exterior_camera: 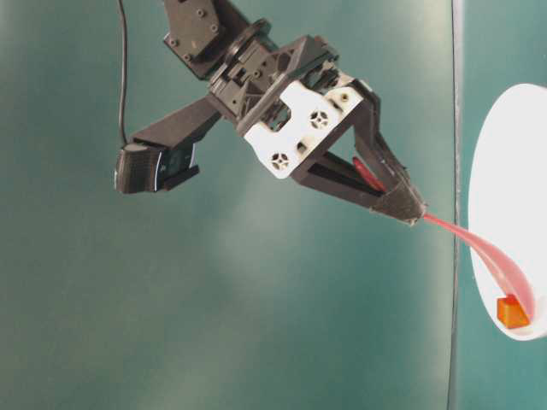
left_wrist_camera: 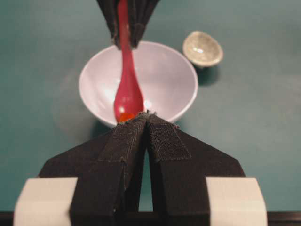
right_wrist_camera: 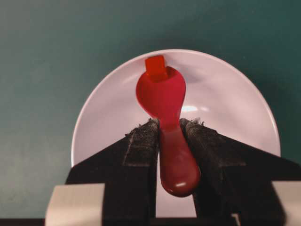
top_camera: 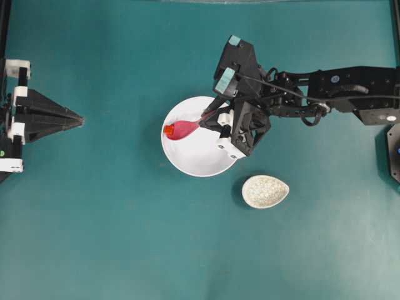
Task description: Grip the spoon and scoop the red block from the bowl with right arm.
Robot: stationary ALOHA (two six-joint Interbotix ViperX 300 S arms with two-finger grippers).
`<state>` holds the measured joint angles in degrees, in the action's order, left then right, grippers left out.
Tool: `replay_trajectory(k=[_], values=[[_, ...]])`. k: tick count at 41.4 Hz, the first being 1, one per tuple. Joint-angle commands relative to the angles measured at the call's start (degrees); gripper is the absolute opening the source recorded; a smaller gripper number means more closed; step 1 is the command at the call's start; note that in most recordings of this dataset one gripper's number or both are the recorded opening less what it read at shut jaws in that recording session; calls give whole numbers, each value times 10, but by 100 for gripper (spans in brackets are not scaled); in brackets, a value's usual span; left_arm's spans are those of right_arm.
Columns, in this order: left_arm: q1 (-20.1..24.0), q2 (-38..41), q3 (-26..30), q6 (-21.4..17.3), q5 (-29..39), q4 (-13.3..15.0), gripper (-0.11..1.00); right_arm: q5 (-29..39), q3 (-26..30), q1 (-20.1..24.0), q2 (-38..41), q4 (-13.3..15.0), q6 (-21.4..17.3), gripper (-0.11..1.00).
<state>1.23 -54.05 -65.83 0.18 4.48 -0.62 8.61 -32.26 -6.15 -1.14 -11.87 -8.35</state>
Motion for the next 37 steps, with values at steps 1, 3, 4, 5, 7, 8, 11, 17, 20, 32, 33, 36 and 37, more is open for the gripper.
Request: replay_trajectory(k=[1,3,4,5,7,8,11,17,20,32,33,36,37], values=[[2,5,8,-1,-5,-2,0,-17,-1,4,-22,-3,0,24],[2,4,8,-1,-5,-2,0,-21,-4,5,-25,-3,-2,24],[2,4,8,-1,-5,-2,0,-25,-9,5,-27,-3,-2,24],[2,4,8,-1,-6,-2,0,-28,-11,6,-28,-3,-2,24],[2,4,8,-1,-6,-2,0,-38,-18,6,-33,-4,-3,24],[2,4,8,-1,-6,-2,0,-41,-21,7,-36,-4,-3,24],[2,4,8,-1,-5,-2,0,-57,-33,7,-44,-6,-3,24],[2,4,8,-1,-6,-2,0,-85,-52,8,-60,-13,-4,24],[2,4,8,-1,-5,-2,0,-97,-62,9,-67,-13,-3,24],[2,5,8,-1,-6,-2,0,-131,-81,9,-82,-14,-4,24],[2,4,8,-1,-6,-2,0,-134,-81,10,-82,-14,-4,24],[2,4,8,-1,-5,-2,0,-149,-82,11,-83,-13,-4,24],[2,4,8,-1,-6,-2,0,-152,-82,12,-83,-14,-3,24]])
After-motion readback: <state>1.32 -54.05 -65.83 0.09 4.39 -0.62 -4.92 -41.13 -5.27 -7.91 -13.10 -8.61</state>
